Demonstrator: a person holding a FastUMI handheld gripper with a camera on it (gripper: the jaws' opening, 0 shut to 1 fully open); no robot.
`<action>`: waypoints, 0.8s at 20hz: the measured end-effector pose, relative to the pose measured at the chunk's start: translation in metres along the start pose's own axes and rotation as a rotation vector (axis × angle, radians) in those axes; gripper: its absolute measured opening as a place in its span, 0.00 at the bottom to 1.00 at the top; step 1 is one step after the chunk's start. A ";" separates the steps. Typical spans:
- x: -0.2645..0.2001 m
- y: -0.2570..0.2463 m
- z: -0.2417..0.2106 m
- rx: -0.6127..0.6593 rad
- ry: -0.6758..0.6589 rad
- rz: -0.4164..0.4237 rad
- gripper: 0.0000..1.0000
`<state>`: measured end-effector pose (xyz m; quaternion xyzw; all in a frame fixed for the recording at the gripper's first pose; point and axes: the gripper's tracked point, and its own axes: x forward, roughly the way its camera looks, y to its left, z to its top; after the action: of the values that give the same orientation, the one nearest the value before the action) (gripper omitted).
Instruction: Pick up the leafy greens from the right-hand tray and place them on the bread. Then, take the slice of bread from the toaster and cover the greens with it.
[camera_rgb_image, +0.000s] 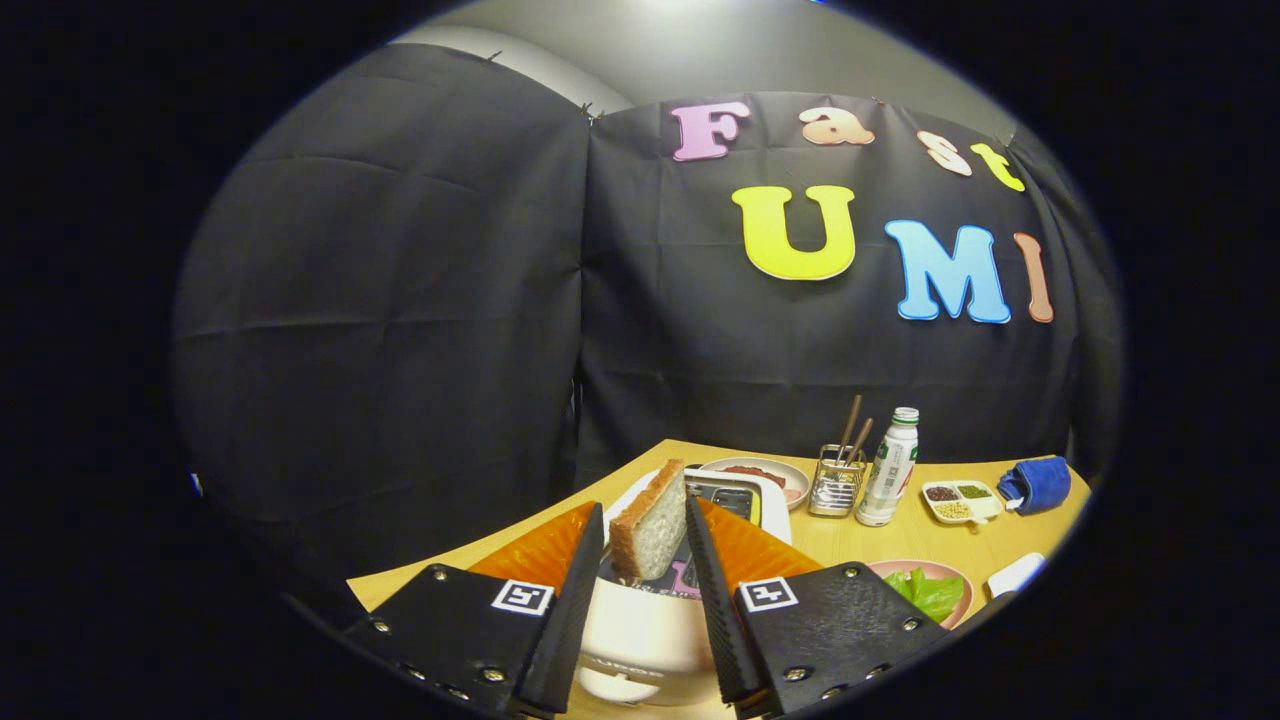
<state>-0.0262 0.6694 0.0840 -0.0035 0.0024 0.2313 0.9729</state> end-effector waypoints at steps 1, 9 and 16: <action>0.006 0.000 -0.001 -0.008 0.004 -0.024 0.53; 0.036 -0.013 -0.013 0.030 0.065 -0.089 0.29; 0.026 -0.014 0.006 0.067 0.052 -0.025 0.09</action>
<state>0.0036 0.6685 0.0901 0.0232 0.0356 0.2189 0.9748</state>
